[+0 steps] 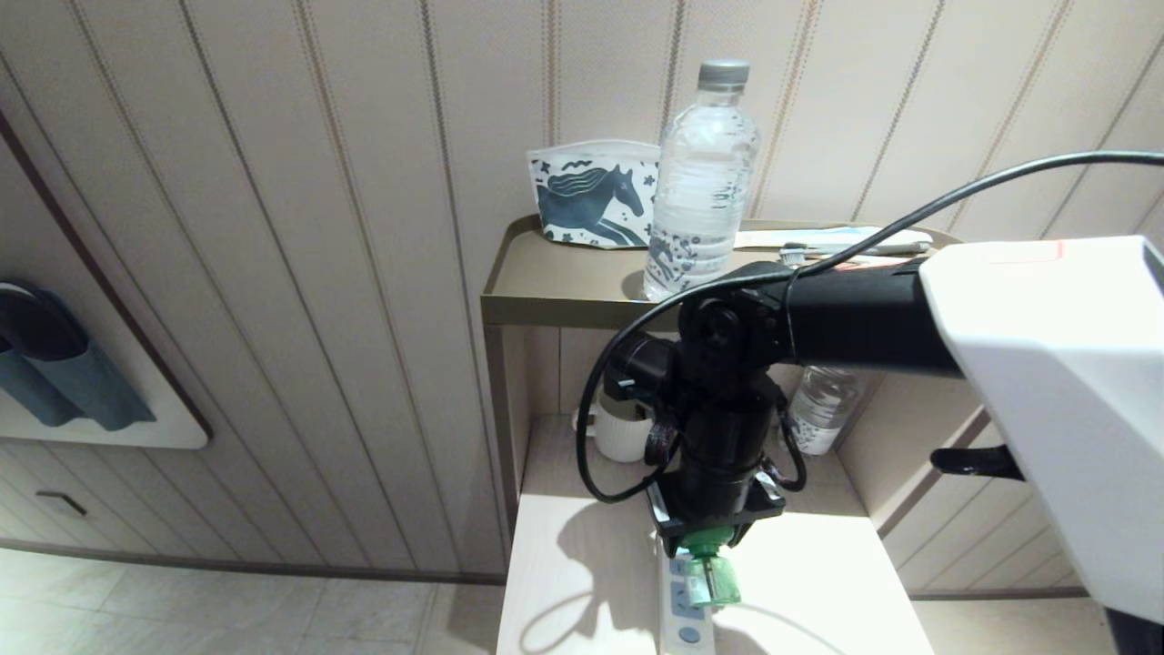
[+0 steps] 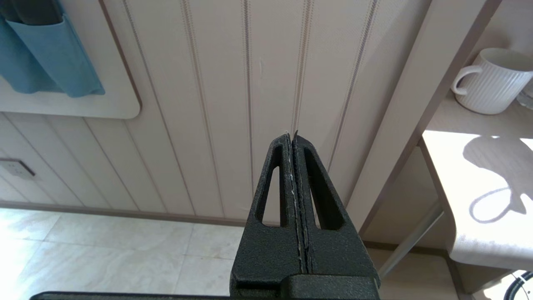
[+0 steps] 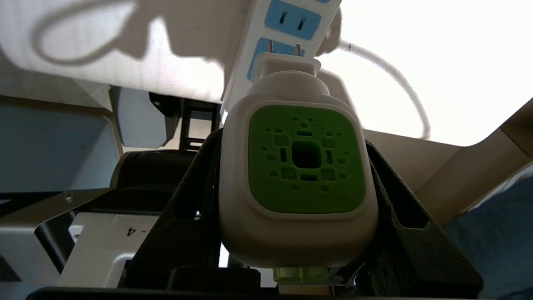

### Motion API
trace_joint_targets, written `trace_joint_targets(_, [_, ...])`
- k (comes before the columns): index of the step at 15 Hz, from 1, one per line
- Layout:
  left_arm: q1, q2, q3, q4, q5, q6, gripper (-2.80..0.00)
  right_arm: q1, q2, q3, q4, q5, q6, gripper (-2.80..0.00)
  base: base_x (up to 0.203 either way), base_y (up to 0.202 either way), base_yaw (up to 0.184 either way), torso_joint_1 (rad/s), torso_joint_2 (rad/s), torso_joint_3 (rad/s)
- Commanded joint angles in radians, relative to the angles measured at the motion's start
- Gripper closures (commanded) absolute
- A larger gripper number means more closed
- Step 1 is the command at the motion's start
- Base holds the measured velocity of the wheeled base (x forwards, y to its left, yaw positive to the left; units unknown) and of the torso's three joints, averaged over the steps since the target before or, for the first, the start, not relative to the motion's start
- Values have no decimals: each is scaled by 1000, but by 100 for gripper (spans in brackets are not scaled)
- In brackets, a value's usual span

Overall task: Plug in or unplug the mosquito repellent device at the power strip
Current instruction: Insert the plug into the socket

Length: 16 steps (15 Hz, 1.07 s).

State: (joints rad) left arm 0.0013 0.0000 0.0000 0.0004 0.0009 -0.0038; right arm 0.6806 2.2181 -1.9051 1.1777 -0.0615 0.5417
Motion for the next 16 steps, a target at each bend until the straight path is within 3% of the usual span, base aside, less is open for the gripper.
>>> trace_joint_targets(1, [0, 2, 0, 0, 1, -1, 0, -1, 45, 1, 5, -1, 4, 0, 0, 0, 0, 0, 0, 0])
trace_joint_targets(16, [0, 2, 0, 0, 1, -1, 0, -15, 99, 86, -38, 11, 7, 0, 0, 0, 0, 0, 0, 0])
